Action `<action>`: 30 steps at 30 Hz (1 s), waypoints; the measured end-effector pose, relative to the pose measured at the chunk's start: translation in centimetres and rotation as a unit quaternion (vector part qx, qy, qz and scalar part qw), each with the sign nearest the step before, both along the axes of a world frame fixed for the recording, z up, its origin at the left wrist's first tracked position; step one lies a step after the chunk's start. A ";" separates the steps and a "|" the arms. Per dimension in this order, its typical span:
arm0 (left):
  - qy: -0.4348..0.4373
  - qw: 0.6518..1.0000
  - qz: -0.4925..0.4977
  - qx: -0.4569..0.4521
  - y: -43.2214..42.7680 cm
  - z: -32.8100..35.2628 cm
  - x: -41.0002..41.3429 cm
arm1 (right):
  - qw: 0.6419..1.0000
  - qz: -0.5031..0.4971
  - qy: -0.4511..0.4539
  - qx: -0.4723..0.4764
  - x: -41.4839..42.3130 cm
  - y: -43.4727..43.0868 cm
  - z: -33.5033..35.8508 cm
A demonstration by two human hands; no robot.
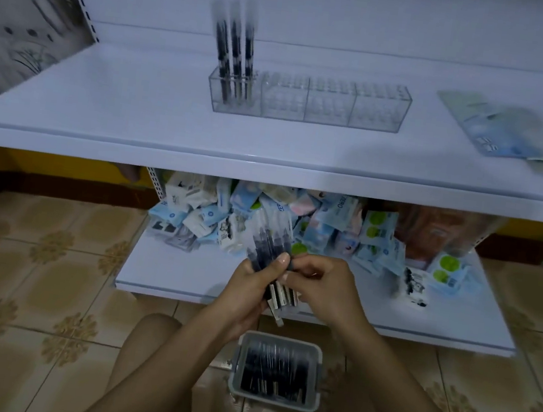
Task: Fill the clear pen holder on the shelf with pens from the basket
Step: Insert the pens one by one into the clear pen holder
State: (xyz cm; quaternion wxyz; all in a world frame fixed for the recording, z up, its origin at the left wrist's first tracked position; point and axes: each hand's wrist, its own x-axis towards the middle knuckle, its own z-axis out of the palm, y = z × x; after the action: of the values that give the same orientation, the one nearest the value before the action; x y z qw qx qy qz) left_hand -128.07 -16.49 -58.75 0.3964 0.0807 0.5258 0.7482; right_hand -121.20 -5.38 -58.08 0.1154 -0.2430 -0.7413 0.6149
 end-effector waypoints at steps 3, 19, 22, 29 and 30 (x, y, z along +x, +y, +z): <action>0.065 0.997 0.016 0.034 -2.1 2.4 -0.5 | 0.998 0.040 0.049 0.009 -0.3 -1.6 3.0; 0.243 0.969 0.039 0.038 -4.8 14.6 -13.2 | 0.980 0.065 0.130 0.133 -12.0 -4.7 15.4; 0.247 0.968 0.041 0.032 -4.0 14.7 -14.7 | 0.977 0.041 0.140 0.153 -13.6 -4.2 15.1; 0.269 0.961 0.058 0.037 -2.1 14.7 -18.2 | 0.974 0.000 0.154 0.167 -17.1 -2.7 15.2; 0.276 0.958 0.064 0.034 -1.8 14.7 -18.6 | 0.974 0.003 0.149 0.172 -17.6 -2.4 15.3</action>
State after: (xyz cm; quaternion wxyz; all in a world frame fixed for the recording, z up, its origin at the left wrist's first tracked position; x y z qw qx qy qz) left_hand -146.71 -18.29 -44.08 0.1844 0.2638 0.5930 0.7381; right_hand -138.80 -7.76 -42.83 0.2628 -0.1229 -0.8112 0.5077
